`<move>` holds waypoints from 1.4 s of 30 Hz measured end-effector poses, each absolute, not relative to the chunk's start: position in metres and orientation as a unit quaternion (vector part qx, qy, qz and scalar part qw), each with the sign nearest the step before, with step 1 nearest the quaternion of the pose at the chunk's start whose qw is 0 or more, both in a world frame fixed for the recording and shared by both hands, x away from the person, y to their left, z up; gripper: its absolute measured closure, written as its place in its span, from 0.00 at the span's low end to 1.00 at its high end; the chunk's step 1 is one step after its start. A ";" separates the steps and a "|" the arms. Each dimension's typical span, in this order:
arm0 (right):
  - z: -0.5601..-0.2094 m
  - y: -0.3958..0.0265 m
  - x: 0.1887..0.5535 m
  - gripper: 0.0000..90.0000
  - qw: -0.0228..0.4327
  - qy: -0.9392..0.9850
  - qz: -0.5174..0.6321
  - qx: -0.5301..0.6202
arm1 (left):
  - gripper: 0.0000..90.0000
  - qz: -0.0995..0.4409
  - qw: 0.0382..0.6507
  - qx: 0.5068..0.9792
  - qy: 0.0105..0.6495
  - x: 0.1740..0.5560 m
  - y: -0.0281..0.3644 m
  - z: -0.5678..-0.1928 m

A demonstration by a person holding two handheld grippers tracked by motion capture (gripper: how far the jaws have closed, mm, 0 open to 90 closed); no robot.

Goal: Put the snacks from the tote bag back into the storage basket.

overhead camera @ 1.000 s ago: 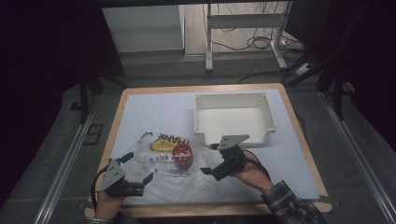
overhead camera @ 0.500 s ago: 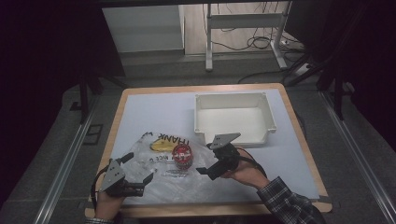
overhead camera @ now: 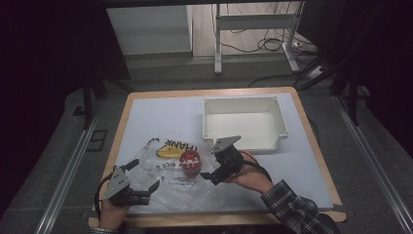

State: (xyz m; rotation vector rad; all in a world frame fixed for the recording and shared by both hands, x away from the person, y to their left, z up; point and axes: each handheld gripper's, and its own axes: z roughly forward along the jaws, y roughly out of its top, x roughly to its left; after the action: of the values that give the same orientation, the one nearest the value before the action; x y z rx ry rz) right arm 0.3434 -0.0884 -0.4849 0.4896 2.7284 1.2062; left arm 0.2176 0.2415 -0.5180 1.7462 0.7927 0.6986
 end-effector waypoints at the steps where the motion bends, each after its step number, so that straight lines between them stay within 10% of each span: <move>1: -0.485 -0.087 0.344 0.01 0.062 0.903 0.395 0.160 | 0.01 0.292 0.523 0.729 0.331 0.218 0.242 -0.518; 42: -0.505 -0.006 0.363 0.21 0.054 0.947 0.286 0.134 | 0.01 0.294 0.523 0.729 0.330 0.217 0.242 -0.518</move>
State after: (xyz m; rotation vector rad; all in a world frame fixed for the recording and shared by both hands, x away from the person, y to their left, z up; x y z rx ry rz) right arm 0.3635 -0.0064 -0.5050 0.4057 2.8787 0.8676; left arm 0.2169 0.2420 -0.5177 1.7447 0.7890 0.7030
